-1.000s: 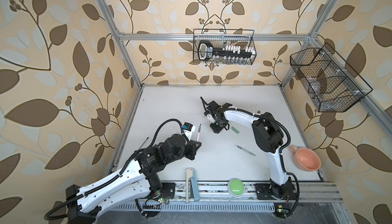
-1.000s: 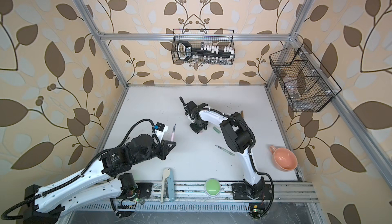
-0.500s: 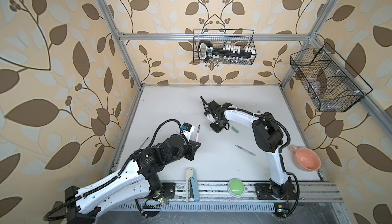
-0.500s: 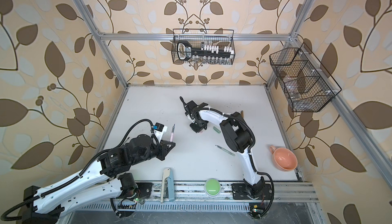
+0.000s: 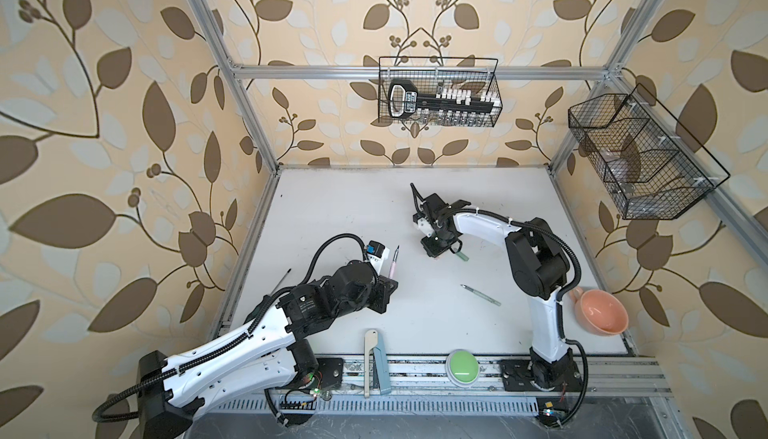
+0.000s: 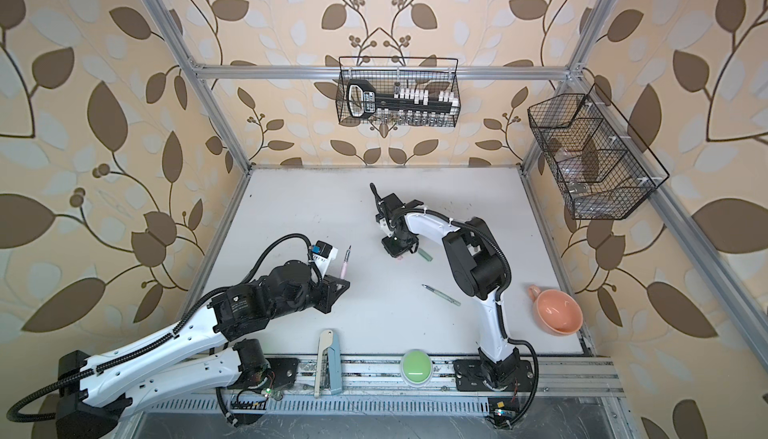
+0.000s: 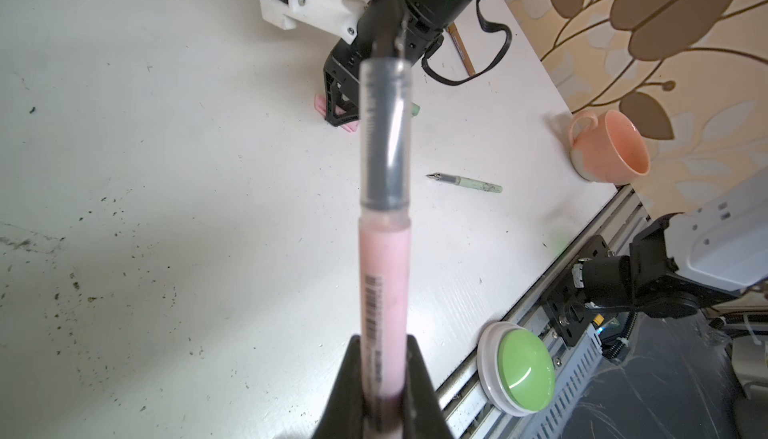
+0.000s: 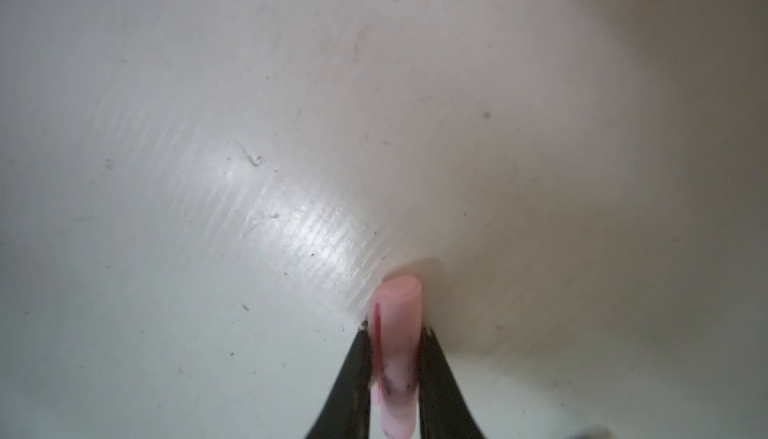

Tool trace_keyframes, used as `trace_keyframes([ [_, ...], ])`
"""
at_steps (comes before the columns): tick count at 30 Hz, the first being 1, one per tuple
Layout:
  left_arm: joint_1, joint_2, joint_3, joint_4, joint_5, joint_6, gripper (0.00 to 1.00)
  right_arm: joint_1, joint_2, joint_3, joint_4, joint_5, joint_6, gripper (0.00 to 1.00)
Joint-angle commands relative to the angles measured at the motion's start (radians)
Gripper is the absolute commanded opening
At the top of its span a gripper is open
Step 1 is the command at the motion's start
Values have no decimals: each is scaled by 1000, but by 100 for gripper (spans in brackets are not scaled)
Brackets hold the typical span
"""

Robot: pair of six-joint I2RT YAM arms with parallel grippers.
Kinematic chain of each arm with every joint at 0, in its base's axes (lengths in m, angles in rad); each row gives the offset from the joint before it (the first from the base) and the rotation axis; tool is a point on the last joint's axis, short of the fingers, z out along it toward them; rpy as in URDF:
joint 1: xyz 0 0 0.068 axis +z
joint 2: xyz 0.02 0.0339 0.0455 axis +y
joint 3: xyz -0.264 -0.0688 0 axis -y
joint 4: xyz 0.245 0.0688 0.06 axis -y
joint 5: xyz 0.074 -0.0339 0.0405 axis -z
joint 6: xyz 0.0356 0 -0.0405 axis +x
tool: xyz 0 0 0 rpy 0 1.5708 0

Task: Insert the pens into the pen caps
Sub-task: 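Close the right gripper on the pink cap and lift it, then carry the pink cap with the right gripper above the upright pink pen's nib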

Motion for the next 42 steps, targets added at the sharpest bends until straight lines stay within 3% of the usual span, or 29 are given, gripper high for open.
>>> trace_keyframes([
  [1,11,31,24,70,31,26,0,-39,-67,-75,64,-133,52,19],
  [10,6,175,48,135,82,41,0,-180,-246,-301,316,-420,202,19],
  [19,-34,280,120,128,86,70,0,-283,-444,-565,729,-674,506,16],
  [29,-38,290,122,177,97,81,0,-268,-679,-753,1063,-662,809,18],
  [42,-40,349,140,276,132,83,0,-164,-848,-840,1223,-513,993,21],
])
